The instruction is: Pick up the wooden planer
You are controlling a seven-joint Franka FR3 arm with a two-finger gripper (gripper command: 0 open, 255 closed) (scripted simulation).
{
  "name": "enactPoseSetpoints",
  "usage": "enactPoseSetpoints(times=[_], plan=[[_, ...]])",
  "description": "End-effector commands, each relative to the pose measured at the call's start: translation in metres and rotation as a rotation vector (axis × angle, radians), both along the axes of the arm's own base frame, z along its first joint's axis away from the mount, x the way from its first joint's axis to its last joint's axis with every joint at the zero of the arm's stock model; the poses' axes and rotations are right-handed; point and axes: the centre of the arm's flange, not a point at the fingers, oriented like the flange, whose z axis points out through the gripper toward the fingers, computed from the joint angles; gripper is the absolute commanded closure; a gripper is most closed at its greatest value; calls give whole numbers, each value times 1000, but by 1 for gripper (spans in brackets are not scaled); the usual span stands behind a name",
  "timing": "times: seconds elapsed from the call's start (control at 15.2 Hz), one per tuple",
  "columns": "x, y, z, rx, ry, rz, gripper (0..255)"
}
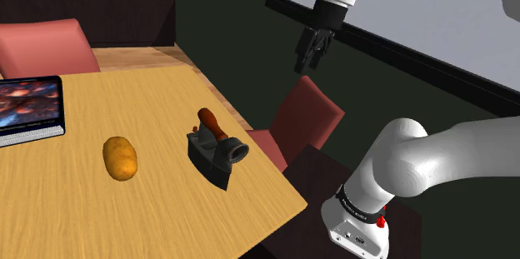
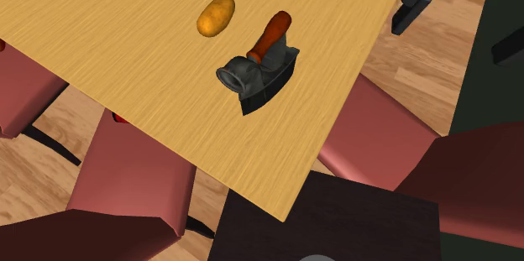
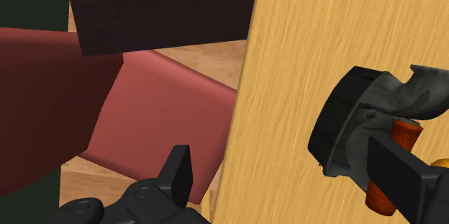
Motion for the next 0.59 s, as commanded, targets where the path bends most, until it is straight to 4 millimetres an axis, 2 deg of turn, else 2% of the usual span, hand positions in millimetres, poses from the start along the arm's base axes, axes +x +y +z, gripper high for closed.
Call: enactPoseSetpoints(times=[0.0, 0.53], plan=[[0, 0, 0, 0, 0, 0, 0], [28, 90, -55, -45, -32, -74, 0]])
